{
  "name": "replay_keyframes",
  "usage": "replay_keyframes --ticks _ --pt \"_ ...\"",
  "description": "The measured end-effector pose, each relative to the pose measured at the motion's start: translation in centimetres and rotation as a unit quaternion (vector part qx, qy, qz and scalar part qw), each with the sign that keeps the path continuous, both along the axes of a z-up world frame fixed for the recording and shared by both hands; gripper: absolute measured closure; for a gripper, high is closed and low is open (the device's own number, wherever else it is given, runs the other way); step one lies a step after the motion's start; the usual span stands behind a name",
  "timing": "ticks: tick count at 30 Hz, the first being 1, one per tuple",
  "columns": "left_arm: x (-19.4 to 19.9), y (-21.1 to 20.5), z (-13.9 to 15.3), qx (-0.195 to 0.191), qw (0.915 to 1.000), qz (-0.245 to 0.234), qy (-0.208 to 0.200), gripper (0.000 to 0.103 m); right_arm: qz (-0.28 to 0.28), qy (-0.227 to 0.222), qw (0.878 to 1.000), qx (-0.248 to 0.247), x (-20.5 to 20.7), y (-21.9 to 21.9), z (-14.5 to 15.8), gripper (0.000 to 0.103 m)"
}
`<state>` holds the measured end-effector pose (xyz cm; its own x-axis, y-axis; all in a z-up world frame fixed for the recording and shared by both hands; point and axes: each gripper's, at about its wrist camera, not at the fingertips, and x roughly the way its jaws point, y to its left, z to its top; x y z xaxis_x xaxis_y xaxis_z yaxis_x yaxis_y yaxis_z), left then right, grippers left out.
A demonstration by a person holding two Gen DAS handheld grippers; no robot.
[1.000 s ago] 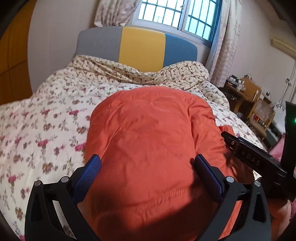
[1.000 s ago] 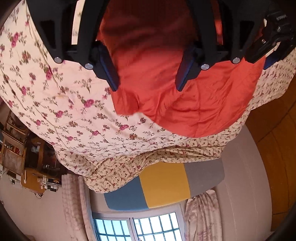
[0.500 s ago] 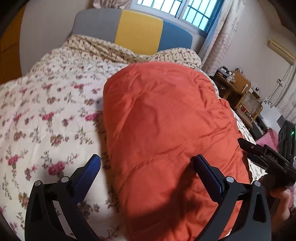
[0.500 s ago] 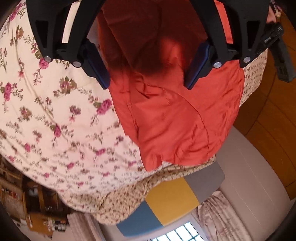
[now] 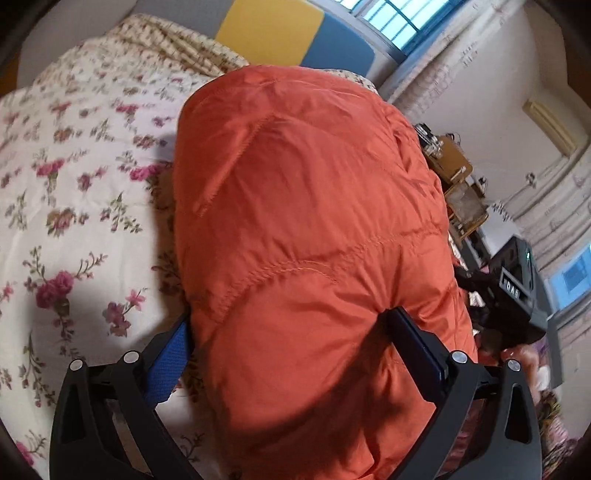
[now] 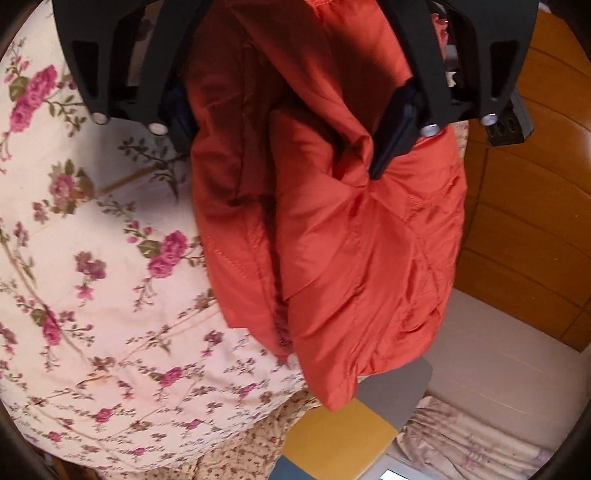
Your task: Fold large clothes
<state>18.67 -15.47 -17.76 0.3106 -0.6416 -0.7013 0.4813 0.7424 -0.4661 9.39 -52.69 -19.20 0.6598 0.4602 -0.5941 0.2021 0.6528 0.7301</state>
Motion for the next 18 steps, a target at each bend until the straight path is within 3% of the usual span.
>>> replay_keyframes --ticks 6,13,18 --pt "-1.6 -1.3 2.0 0.033 0.9982 0.000 -0.050 0.023 0.018 -0.043 0.999 -0.004 -0.7 0.3 1.4 0.055" --pt "-3.6 -1.4 5.1 0.058 0.9885 -0.006 -0.139 0.035 0.011 -0.094 0.995 0.001 -2.0 1.2 2.7 0.058" --pt "-3.9 0.6 7.4 0.065 0.9820 0.011 -0.177 0.041 0.030 -0.123 0.992 -0.005 -0.9 4.2 4.5 0.059"
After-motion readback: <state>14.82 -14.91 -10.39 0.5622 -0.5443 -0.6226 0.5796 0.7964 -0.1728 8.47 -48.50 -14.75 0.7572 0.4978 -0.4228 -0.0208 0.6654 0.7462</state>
